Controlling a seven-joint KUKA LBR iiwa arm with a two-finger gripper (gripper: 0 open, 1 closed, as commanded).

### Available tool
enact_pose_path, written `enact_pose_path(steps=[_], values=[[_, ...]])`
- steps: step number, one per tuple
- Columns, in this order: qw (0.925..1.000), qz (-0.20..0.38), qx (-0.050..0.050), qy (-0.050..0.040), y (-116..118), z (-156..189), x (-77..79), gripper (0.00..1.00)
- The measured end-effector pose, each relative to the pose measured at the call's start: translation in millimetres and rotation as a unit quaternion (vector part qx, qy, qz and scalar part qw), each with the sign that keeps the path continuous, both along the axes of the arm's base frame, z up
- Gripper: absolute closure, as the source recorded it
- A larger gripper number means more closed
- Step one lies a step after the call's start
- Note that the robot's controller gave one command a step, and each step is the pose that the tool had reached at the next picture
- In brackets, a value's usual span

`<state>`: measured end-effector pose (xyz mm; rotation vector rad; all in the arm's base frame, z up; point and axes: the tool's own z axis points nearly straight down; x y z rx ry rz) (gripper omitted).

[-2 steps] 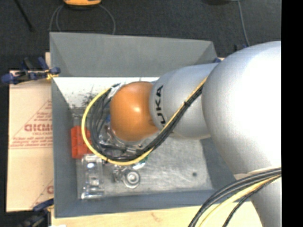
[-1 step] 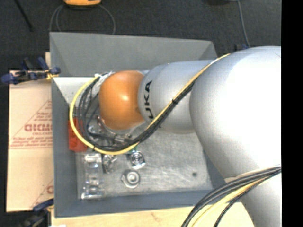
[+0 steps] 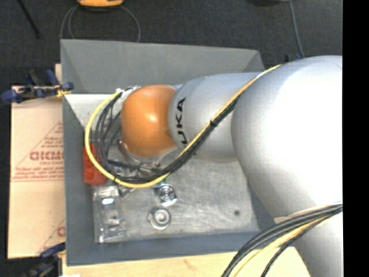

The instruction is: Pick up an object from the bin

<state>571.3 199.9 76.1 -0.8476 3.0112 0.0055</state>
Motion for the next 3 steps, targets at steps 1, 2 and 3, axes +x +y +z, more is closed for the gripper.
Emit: enact_pose_path(steps=[1, 2, 3], values=[[1.0000, -0.007, -0.002, 0.0011, 3.4, 88.6, -22.9, 1.00], [0.9998, 0.016, -0.003, 0.0079, -2.1, 83.6, -102.2, 1.00], [0.9978, -0.065, -0.003, 0.0065, -28.8, 53.9, -98.0, 1.00]])
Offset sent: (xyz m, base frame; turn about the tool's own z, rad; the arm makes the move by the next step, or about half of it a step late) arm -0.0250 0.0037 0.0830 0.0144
